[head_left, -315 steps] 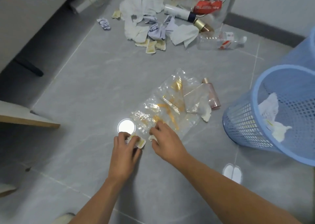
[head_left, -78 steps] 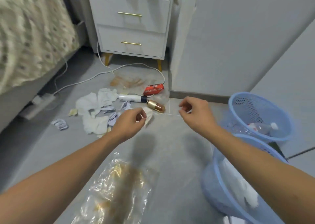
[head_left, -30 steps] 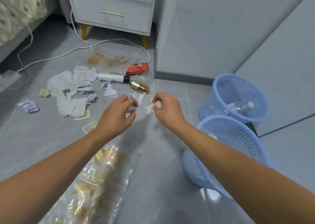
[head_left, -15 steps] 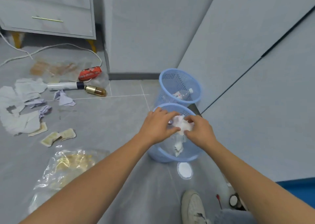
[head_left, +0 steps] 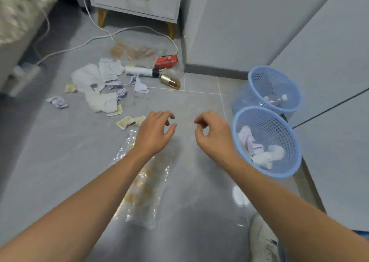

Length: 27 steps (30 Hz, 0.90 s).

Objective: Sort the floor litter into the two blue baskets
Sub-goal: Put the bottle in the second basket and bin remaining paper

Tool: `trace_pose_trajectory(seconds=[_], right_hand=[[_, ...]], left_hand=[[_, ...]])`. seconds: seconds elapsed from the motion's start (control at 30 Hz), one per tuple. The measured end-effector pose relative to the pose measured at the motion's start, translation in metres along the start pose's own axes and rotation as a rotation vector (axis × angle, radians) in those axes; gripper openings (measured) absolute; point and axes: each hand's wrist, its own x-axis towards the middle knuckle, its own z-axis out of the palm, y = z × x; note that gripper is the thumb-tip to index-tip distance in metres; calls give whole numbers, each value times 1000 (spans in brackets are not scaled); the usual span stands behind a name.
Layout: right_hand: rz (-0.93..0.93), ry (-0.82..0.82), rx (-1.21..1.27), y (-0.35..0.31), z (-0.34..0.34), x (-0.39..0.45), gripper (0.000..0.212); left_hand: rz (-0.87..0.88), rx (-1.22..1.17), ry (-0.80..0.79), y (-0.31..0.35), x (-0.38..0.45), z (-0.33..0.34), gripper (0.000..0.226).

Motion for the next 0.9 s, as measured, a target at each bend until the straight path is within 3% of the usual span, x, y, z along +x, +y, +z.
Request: trace_pose_trajectory(seconds=[0.2,0.43,0.6,0.7,0.83,0.9], right_hand=[[64,-346,19,-10,107,-39,22],[598,-624,-86,9,149,-67,55],[706,-620,33,14,160,-74,54],[664,-512,148,19,165,-61,56],[734,-340,509,31,164,-43,50],[804,-453,718,36,165,-40,32]], left_hand=[[-279,82,-43,-86,-53,-19,27],[-671,159,-177,-139,-110,-8,51],[-816,54,-204,-155,-119,-4,53],[-848,-91,-190,-159,-118,-8,46],[-878,-476,-20,-162,-125,-21,19],[-883,-627,31,-165,-129,-28,20]])
